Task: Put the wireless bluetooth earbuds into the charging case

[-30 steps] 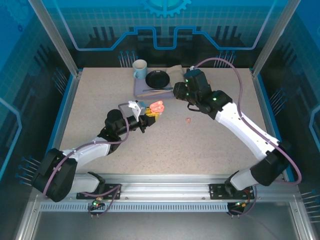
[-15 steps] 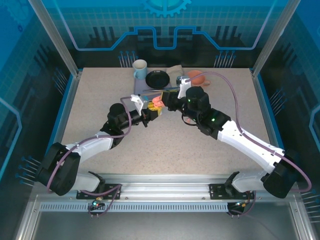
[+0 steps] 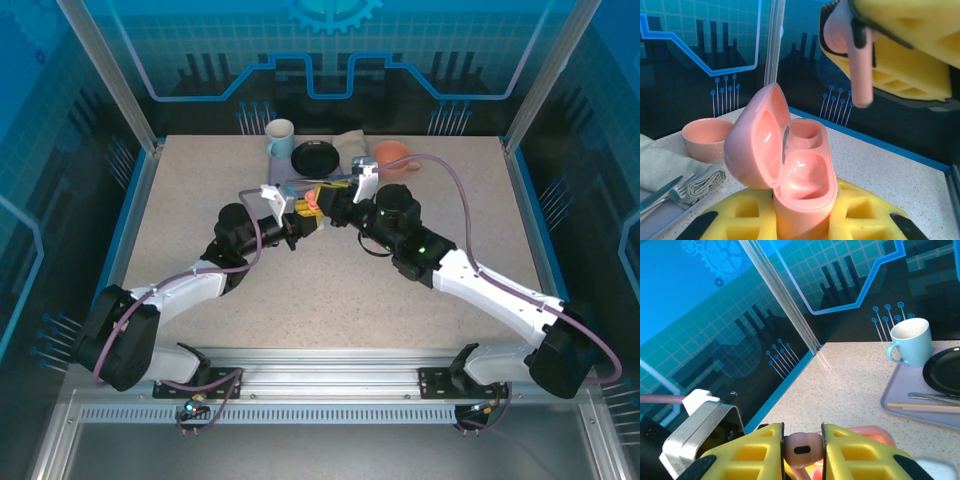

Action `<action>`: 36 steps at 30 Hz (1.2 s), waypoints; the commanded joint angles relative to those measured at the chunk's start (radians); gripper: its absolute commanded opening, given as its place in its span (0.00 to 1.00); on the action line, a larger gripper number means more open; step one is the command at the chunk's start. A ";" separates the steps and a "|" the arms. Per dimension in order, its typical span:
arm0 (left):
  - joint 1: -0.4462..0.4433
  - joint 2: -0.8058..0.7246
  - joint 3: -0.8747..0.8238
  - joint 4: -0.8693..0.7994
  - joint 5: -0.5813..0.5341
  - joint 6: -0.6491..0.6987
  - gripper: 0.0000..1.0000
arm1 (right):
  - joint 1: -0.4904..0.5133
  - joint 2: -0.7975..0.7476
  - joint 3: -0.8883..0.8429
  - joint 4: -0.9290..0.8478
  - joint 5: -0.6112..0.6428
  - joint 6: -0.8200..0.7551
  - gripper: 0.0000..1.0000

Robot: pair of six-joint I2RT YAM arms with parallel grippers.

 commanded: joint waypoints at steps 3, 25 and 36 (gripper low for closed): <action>-0.005 -0.006 0.035 0.013 0.016 -0.009 0.00 | 0.030 0.010 -0.018 0.078 -0.002 0.020 0.21; -0.006 -0.017 0.048 -0.005 0.027 -0.025 0.00 | 0.058 0.059 -0.056 0.142 0.094 -0.055 0.18; -0.005 -0.027 0.040 -0.015 0.030 -0.023 0.00 | 0.055 0.057 -0.039 0.144 0.127 -0.081 0.16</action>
